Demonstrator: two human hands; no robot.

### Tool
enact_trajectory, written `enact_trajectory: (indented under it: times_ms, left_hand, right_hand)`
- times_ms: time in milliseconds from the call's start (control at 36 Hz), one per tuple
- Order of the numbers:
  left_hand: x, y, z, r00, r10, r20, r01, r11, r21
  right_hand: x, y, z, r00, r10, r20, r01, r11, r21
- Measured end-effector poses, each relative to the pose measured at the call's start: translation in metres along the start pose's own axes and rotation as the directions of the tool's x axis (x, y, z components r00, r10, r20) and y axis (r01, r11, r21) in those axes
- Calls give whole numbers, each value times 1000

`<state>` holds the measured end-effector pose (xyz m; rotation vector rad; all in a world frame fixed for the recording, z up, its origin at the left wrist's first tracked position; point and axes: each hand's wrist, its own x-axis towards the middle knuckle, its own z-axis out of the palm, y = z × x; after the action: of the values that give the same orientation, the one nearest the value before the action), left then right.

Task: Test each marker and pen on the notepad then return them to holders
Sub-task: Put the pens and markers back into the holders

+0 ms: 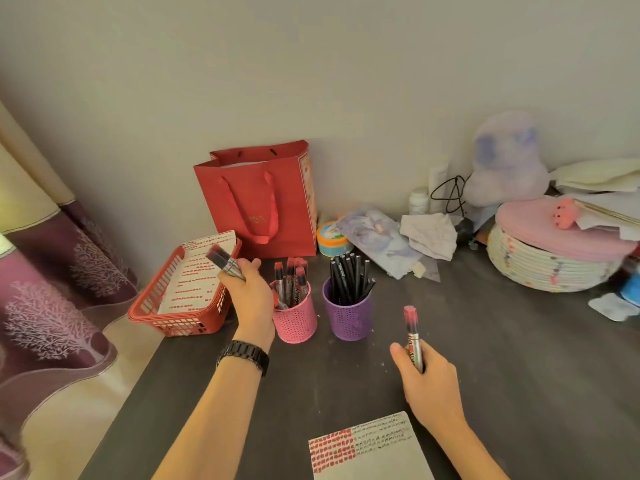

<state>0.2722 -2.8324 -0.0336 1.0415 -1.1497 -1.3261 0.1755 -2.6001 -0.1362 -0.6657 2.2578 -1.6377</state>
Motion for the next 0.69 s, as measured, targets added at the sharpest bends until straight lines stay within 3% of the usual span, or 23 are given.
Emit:
enact_trajectory:
  times_ms: [194, 444, 694]
  left_hand:
    - [1, 2, 5, 998, 40, 53, -43, 997, 62]
    - [-2, -28, -6, 965, 159, 209, -233, 885, 403]
    - [-2, -32, -15, 967, 102, 233, -171, 939, 299]
  right_hand:
    - [2, 2, 1, 1000, -11, -10, 11, 1000, -2]
    - [1, 2, 1, 1000, -6, -15, 6, 1000, 22]
    - [1, 2, 1, 1000, -16, -4, 16, 1000, 26]
